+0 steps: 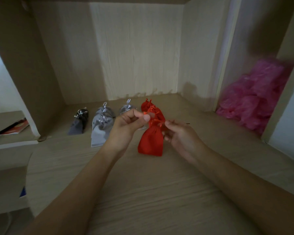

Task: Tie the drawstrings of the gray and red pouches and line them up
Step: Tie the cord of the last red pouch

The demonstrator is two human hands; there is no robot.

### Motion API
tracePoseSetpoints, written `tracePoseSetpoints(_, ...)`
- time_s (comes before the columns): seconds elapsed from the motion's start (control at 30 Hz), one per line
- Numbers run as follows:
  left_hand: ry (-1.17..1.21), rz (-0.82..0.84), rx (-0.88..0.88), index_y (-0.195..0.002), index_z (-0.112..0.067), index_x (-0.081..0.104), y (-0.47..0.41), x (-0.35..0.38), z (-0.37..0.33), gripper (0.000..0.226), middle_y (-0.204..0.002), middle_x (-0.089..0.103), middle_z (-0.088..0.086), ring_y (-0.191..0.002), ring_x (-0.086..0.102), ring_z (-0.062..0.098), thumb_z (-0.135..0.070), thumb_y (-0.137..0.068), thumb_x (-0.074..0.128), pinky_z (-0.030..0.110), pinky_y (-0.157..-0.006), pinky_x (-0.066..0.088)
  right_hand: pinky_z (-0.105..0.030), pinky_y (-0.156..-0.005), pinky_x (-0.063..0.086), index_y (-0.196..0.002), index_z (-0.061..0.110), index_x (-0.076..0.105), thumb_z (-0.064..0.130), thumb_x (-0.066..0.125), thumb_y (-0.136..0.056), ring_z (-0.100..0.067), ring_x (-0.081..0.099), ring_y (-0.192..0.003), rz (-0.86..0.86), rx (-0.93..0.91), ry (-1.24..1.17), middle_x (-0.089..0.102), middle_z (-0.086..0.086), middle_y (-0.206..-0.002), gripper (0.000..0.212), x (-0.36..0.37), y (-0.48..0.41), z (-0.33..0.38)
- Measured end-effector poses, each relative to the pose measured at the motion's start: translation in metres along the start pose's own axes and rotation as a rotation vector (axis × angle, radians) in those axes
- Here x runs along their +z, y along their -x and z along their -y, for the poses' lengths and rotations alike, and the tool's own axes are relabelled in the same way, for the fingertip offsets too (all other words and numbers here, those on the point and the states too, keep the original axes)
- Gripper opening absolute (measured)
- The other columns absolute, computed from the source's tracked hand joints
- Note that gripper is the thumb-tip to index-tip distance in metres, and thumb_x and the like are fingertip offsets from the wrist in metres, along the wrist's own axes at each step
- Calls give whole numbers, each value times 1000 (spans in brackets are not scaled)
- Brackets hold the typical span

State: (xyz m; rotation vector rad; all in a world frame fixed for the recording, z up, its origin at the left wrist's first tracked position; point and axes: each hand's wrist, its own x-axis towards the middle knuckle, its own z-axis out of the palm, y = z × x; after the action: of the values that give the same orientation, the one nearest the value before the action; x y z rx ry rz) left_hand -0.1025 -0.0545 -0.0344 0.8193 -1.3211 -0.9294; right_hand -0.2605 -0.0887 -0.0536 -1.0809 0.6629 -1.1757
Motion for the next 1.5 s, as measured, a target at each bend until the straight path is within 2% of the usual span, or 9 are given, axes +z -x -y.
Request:
tracePoseSetpoints(0.2,6,211,-184,-74,-9,58,2,-4,1,9,-71,70,0,-67,60,8,-16,-77,61,19,-65,42,-14,-37,34,-115,0,44,6,29,-101,-5,46,-38,-71,138,-368,63,-3,-52,21,-8,-10,13)
tracePoseSetpoints(0.4,33,519,-513,-67,-12,67,1,-15,0,38,-69,69,0,-61,62,5,-39,-51,89,14,-59,48,-15,-34,32,-77,6,46,4,32,-100,-5,43,-36,-104,134,-268,54,-1,-51,27,-7,-8,6)
tracePoseSetpoints(0.63,41,348,-554,-69,-10,61,1,-9,6,9,-65,62,1,-60,56,7,-16,-76,61,17,-55,46,-17,-36,29,-74,12,43,8,32,-98,-9,38,-36,-23,101,-253,45,1,-46,26,-17,-10,16)
tracePoseSetpoints(0.73,-148,344,-534,-76,-8,60,2,-8,11,8,-56,55,-1,-55,50,8,-12,-83,60,17,-53,41,-19,-39,32,-78,12,45,12,32,-95,-12,40,-40,1,72,-275,46,-1,-49,22,-20,-12,18)
tracePoseSetpoints(0.9,-400,404,-502,-77,-12,66,5,-4,12,24,-46,41,-7,-50,42,6,-34,-84,63,18,-59,36,-21,-44,33,-84,12,50,32,39,-95,-13,40,-46,77,-15,-135,45,-1,-54,25,-22,-11,24)
tracePoseSetpoints(1.03,-485,314,-367,-71,-17,62,2,-5,15,42,-56,52,-5,-61,46,11,-58,-69,70,30,-69,36,-22,-47,26,-80,13,50,35,46,-90,-12,34,-45,117,-18,-50,42,0,-51,25,-15,-7,22)
tracePoseSetpoints(1.27,-370,412,-440,-101,-2,66,7,4,17,41,-98,72,8,-91,68,16,-38,-90,51,25,-87,50,-21,-46,32,-80,9,52,20,45,-95,-12,42,-46,184,-76,-2,46,-2,-55,20,-11,0,20)
tracePoseSetpoints(1.4,-318,336,-371,-72,-7,58,4,2,14,31,-60,57,0,-57,58,8,-26,-94,47,20,-66,49,-18,-47,36,-76,10,56,18,57,-86,-11,47,-50,192,-120,122,51,-1,-59,12,-14,-1,24)
tracePoseSetpoints(1.5,-260,286,-385,-76,-6,57,3,1,13,33,-61,50,2,-55,56,12,-35,-90,49,23,-63,49,-19,-49,36,-73,11,55,6,55,-91,-10,47,-51,166,-153,214,51,0,-59,19,-15,-2,25)
